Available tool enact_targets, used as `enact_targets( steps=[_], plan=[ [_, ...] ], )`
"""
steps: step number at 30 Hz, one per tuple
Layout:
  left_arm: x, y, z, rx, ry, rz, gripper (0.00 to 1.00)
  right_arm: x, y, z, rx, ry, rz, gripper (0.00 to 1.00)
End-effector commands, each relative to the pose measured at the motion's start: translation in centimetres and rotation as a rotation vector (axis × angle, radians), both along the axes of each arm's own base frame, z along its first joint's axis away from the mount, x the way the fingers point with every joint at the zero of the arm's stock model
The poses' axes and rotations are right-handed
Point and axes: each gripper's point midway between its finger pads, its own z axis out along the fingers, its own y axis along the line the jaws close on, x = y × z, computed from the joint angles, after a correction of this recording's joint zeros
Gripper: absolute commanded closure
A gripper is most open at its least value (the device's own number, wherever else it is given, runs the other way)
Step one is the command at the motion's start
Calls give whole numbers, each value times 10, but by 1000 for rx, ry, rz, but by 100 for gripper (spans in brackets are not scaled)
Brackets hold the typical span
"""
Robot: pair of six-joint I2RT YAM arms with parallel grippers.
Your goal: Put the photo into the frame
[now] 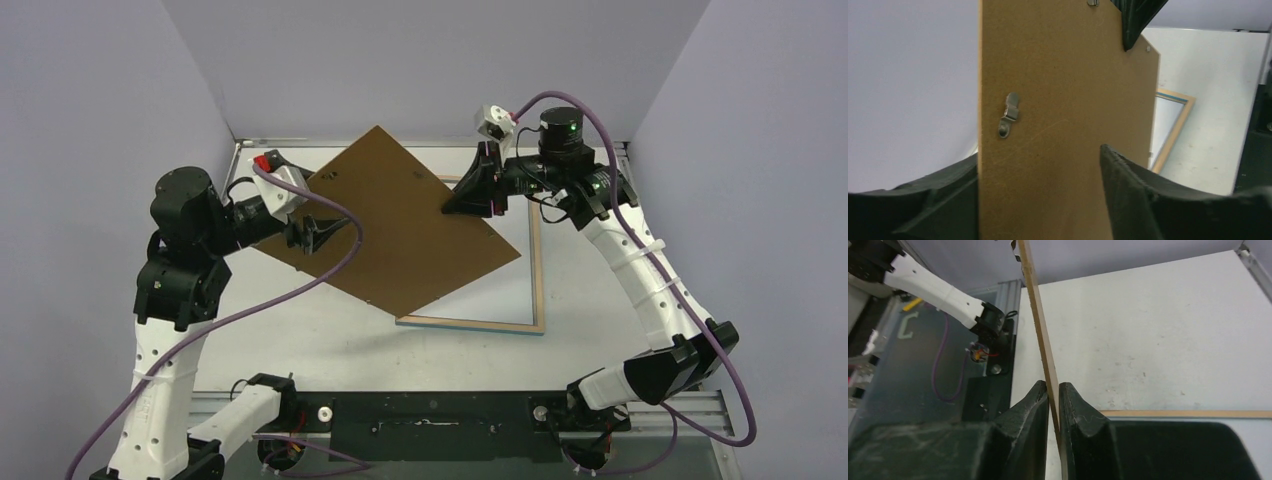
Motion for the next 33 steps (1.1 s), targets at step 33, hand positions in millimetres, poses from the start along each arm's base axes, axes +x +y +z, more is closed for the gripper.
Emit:
enact_targets(
  steps=[33],
  plan=[
    [76, 36, 9, -309, 103, 453, 3, 67, 6, -10, 66, 512, -478, 100]
  ],
)
